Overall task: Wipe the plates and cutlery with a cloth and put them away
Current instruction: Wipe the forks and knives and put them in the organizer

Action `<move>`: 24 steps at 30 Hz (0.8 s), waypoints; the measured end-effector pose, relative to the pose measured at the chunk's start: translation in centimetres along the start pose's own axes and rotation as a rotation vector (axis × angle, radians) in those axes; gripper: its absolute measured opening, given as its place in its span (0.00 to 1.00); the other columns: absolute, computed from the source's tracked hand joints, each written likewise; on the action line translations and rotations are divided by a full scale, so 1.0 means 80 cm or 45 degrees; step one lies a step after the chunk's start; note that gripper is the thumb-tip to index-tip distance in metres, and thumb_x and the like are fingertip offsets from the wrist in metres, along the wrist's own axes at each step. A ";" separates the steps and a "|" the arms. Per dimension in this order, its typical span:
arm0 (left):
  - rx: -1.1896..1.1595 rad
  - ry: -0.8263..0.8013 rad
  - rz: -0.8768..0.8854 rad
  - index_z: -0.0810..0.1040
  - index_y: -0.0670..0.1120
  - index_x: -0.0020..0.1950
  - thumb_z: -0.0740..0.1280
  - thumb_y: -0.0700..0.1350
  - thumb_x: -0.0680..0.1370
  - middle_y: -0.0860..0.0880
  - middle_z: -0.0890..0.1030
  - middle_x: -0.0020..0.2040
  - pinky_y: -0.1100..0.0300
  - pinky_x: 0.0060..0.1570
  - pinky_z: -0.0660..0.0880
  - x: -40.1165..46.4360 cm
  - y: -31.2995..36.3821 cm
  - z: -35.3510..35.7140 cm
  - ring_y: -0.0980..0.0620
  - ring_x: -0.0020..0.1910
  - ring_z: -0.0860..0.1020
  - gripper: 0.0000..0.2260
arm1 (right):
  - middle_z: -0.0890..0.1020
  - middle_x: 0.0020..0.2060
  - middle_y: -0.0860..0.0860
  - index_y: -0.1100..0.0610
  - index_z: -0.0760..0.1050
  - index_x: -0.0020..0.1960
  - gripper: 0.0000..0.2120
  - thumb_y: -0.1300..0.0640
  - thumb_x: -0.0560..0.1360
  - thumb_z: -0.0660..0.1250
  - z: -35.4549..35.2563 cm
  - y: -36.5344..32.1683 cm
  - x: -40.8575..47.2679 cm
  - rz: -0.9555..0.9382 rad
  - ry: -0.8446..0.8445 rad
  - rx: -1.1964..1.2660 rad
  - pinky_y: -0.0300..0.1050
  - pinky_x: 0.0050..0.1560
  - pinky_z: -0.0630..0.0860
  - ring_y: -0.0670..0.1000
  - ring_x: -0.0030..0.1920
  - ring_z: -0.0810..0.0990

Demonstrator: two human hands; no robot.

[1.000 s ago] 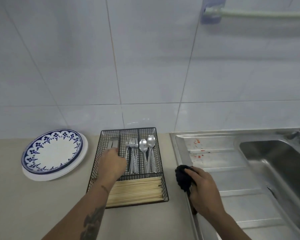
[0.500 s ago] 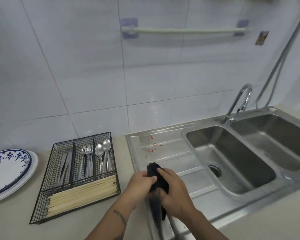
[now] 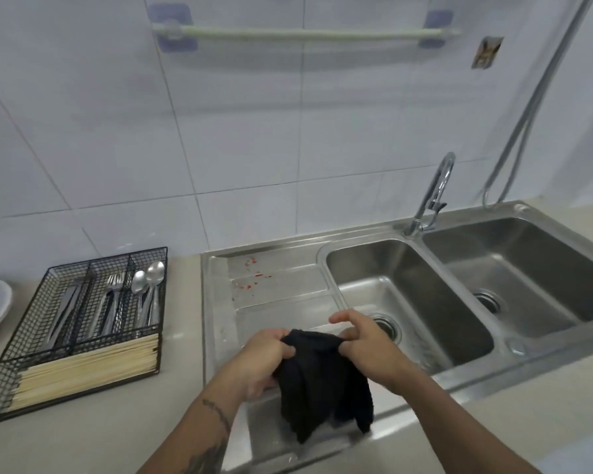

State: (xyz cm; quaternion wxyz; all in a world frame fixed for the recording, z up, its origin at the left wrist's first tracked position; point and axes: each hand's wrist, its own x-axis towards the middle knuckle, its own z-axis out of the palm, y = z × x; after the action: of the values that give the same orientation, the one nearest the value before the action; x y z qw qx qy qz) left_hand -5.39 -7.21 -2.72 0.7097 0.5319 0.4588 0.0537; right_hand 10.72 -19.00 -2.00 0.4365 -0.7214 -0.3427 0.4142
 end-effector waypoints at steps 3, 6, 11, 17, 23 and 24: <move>0.188 0.204 0.081 0.80 0.44 0.49 0.61 0.29 0.77 0.43 0.83 0.48 0.57 0.45 0.78 0.024 -0.016 0.018 0.48 0.45 0.81 0.13 | 0.81 0.48 0.52 0.49 0.74 0.57 0.20 0.69 0.71 0.60 -0.024 0.022 0.018 0.113 -0.096 -0.254 0.41 0.45 0.79 0.50 0.45 0.81; 0.584 0.469 0.237 0.78 0.48 0.61 0.64 0.35 0.77 0.51 0.78 0.59 0.57 0.61 0.74 0.037 -0.036 0.028 0.49 0.59 0.77 0.15 | 0.76 0.58 0.50 0.49 0.72 0.63 0.21 0.64 0.73 0.60 -0.034 0.050 0.030 0.039 0.023 -0.692 0.42 0.56 0.74 0.49 0.56 0.75; 1.163 0.606 0.694 0.74 0.50 0.67 0.62 0.45 0.79 0.54 0.72 0.65 0.57 0.67 0.69 0.029 -0.071 0.065 0.53 0.64 0.72 0.16 | 0.70 0.67 0.46 0.51 0.67 0.71 0.23 0.57 0.76 0.58 -0.027 0.075 0.013 -0.421 0.048 -1.016 0.45 0.67 0.66 0.51 0.67 0.67; 1.669 0.328 0.341 0.44 0.49 0.82 0.52 0.55 0.84 0.50 0.41 0.82 0.43 0.78 0.42 0.028 -0.113 0.098 0.49 0.81 0.40 0.30 | 0.36 0.77 0.48 0.52 0.36 0.79 0.31 0.46 0.79 0.43 -0.022 0.124 -0.006 -0.241 -0.252 -1.465 0.60 0.74 0.38 0.53 0.77 0.37; 1.690 0.300 0.361 0.50 0.48 0.82 0.55 0.53 0.83 0.49 0.49 0.82 0.46 0.79 0.43 0.025 -0.091 0.094 0.49 0.81 0.47 0.29 | 0.37 0.77 0.48 0.52 0.39 0.79 0.31 0.48 0.81 0.49 -0.026 0.109 -0.006 -0.219 -0.266 -1.490 0.66 0.73 0.38 0.53 0.77 0.38; 1.654 0.302 0.399 0.52 0.48 0.82 0.56 0.53 0.83 0.50 0.51 0.82 0.46 0.79 0.44 0.020 -0.082 0.095 0.50 0.81 0.49 0.29 | 0.41 0.78 0.48 0.52 0.42 0.79 0.31 0.48 0.81 0.50 -0.026 0.099 -0.007 -0.226 -0.239 -1.422 0.65 0.73 0.39 0.53 0.78 0.40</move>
State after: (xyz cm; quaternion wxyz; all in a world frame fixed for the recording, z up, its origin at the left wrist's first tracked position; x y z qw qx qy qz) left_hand -1.79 -14.44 -8.86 0.1748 0.9011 0.3902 -0.0724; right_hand 13.41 -23.22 -8.54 -0.0100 -0.7712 -0.6061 0.1944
